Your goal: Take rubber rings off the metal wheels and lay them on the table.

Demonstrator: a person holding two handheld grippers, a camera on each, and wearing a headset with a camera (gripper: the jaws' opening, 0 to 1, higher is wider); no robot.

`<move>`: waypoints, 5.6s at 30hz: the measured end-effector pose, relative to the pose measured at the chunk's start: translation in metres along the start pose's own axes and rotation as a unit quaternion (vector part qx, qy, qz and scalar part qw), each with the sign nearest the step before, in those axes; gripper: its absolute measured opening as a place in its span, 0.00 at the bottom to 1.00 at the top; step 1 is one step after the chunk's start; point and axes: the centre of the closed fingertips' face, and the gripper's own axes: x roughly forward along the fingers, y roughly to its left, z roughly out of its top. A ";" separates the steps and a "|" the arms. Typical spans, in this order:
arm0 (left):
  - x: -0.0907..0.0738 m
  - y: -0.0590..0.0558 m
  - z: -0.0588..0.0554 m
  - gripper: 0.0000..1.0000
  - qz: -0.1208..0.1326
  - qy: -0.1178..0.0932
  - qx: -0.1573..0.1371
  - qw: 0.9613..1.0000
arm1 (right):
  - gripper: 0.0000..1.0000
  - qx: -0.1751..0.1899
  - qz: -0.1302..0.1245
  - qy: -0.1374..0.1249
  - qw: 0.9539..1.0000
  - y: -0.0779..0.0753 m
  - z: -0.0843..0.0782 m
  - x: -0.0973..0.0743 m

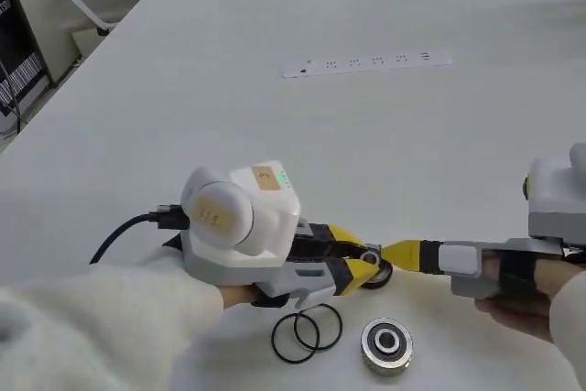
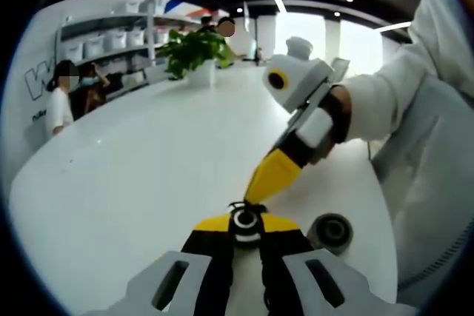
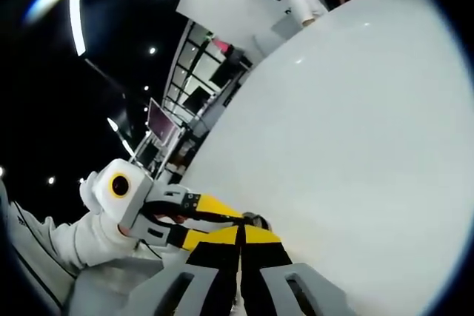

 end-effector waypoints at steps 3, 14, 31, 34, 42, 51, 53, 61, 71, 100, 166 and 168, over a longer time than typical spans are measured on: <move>0.000 0.000 0.000 0.13 0.000 0.000 0.001 1.000 | 0.00 -0.003 0.005 -0.001 1.000 0.002 0.001 0.001; 0.001 -0.002 0.001 0.13 0.002 0.000 0.003 1.000 | 0.00 -0.015 0.010 0.004 1.000 0.005 0.001 0.001; 0.000 -0.004 0.003 0.16 0.004 0.025 0.020 0.999 | 0.00 -0.032 -0.010 0.014 0.999 -0.002 0.000 -0.001; -0.003 -0.006 0.008 0.18 0.001 0.023 0.026 0.999 | 0.00 -0.035 -0.013 0.014 0.999 -0.002 0.001 -0.004; -0.012 -0.013 0.026 0.27 -0.006 0.011 0.038 0.999 | 0.00 -0.039 -0.021 -0.002 0.999 0.005 0.013 -0.016; -0.033 -0.014 0.047 0.43 -0.001 -0.013 0.041 0.999 | 0.00 -0.048 -0.018 -0.030 0.998 0.019 0.030 -0.029; -0.040 -0.014 0.050 0.45 0.003 -0.020 0.038 0.999 | 0.00 -0.049 -0.016 -0.037 0.998 0.023 0.033 -0.031; -0.071 -0.010 0.063 0.58 0.017 -0.055 0.030 0.998 | 0.00 -0.065 -0.007 -0.048 0.997 0.041 0.042 -0.037; -0.122 -0.014 0.072 0.73 0.032 -0.091 0.032 0.995 | 0.00 -0.087 0.009 -0.046 0.995 0.064 0.044 -0.037; -0.225 -0.026 0.004 0.95 0.126 -0.061 -0.025 0.990 | 0.00 -0.132 0.029 0.057 0.989 0.082 -0.002 -0.012; -0.227 -0.038 -0.029 0.98 0.146 -0.031 -0.071 0.986 | 0.07 -0.223 -0.099 0.137 0.960 0.000 -0.020 -0.014; -0.228 -0.036 -0.026 0.98 0.147 -0.032 -0.068 0.986 | 0.09 -0.224 -0.106 0.126 0.961 -0.003 -0.014 -0.017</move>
